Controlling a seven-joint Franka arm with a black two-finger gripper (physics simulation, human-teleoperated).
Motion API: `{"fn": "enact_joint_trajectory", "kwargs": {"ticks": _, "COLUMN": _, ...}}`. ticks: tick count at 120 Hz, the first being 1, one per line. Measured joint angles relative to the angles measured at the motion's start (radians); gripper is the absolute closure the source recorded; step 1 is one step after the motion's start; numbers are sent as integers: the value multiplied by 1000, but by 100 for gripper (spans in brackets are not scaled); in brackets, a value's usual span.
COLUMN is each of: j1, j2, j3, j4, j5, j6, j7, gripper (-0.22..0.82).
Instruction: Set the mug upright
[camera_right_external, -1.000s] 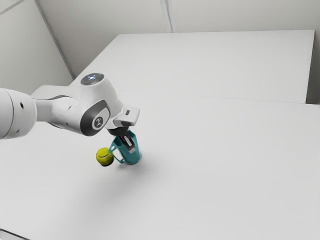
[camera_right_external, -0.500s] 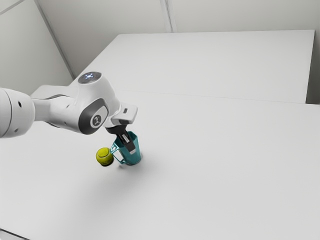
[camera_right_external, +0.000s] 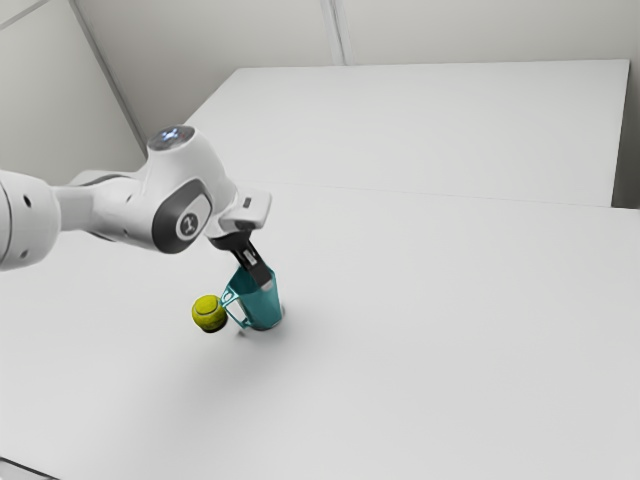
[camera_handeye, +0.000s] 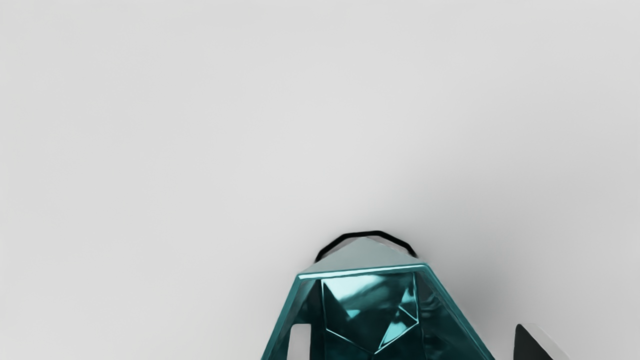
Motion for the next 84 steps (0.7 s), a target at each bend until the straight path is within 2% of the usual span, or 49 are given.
{"fn": "enact_joint_trajectory", "kwargs": {"ticks": 21, "j1": -19, "j2": -4, "j3": -18, "j4": 52, "j5": -5, "j6": -21, "j7": -11, "gripper": 19}}
{"fn": "enact_joint_trajectory", "kwargs": {"ticks": 41, "j1": -56, "j2": 19, "j3": -21, "j4": 222, "j5": -20, "j6": -105, "j7": -25, "gripper": 9}}
{"fn": "enact_joint_trajectory", "kwargs": {"ticks": 56, "j1": -65, "j2": 104, "j3": -21, "j4": 408, "j5": -60, "j6": -226, "j7": -43, "gripper": 5}}
{"fn": "enact_joint_trajectory", "kwargs": {"ticks": 70, "j1": -14, "j2": 189, "j3": -22, "j4": 592, "j5": -96, "j6": -368, "j7": -70, "gripper": 3}}
{"fn": "enact_joint_trajectory", "kwargs": {"ticks": 84, "j1": 64, "j2": 268, "j3": -90, "j4": 748, "j5": -106, "j6": -515, "j7": -100, "gripper": 2}}
